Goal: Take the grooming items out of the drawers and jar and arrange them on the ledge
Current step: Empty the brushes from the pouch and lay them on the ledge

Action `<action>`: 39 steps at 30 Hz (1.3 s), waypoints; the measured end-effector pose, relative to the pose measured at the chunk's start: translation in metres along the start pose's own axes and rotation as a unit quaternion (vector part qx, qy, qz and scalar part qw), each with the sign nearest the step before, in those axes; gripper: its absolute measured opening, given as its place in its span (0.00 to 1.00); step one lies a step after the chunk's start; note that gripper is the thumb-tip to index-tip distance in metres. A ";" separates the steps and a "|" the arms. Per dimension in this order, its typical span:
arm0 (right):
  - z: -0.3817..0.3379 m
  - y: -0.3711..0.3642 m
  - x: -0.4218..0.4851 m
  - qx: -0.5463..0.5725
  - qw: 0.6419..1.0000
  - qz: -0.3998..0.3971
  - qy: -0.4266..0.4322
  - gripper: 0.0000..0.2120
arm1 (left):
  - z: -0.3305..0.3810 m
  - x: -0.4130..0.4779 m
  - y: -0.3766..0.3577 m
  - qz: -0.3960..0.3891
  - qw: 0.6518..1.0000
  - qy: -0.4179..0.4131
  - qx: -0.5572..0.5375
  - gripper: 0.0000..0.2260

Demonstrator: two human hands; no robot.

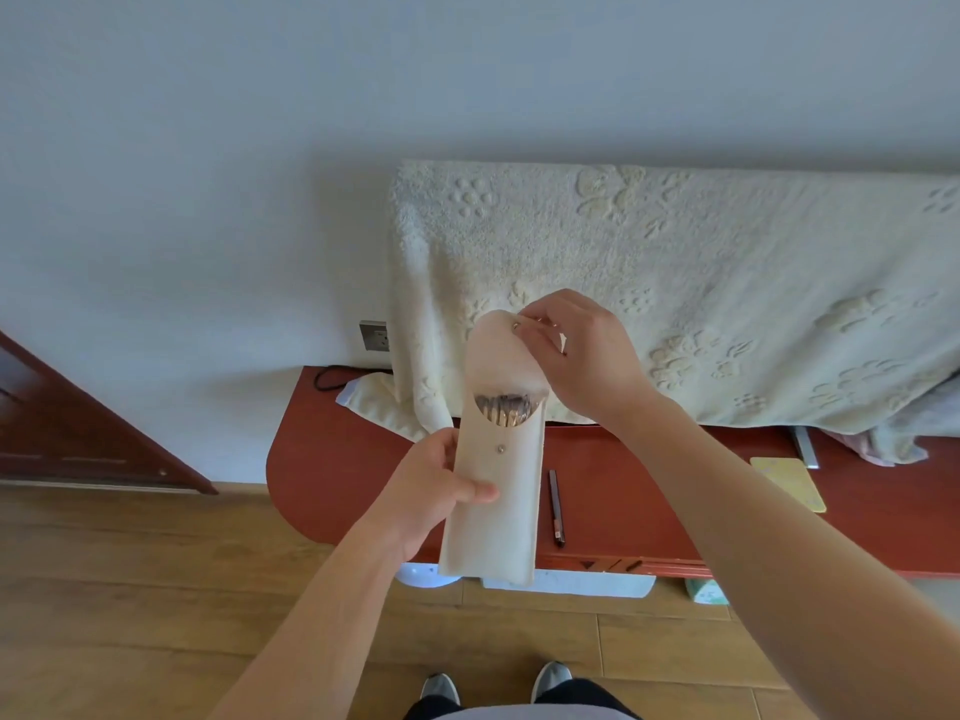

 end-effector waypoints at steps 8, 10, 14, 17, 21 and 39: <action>0.004 -0.005 0.005 -0.025 0.999 0.020 -0.044 0.17 | 0.009 -0.002 0.008 0.006 1.000 -0.010 0.007 0.26; 0.005 -0.006 0.006 -0.029 0.998 0.019 -0.051 0.17 | 0.010 -0.002 0.008 0.002 1.000 -0.011 0.002 0.27; 0.006 -0.007 0.004 -0.033 0.998 0.024 -0.055 0.15 | 0.010 -0.001 0.008 -0.008 1.000 -0.012 0.002 0.28; 0.007 -0.008 0.002 0.001 0.999 0.021 -0.046 0.11 | 0.012 0.000 0.008 -0.014 1.000 -0.011 -0.010 0.29; 0.006 -0.006 -0.003 0.093 0.993 -0.032 -0.065 0.08 | 0.016 0.002 0.011 -0.014 1.000 -0.010 -0.026 0.30; 0.002 -0.021 -0.005 0.108 0.977 -0.157 -0.095 0.04 | 0.022 0.012 0.016 -0.002 1.000 0.005 -0.022 0.26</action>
Point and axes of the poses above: each hand's wrist, its own x-axis towards the middle knuckle, its own y-axis out of the back of the hand, z = x × y, the point moved 1 cm from there along x, towards the middle knuckle, and after that the axes turned 14 degrees about y, right-handed, at the moved point
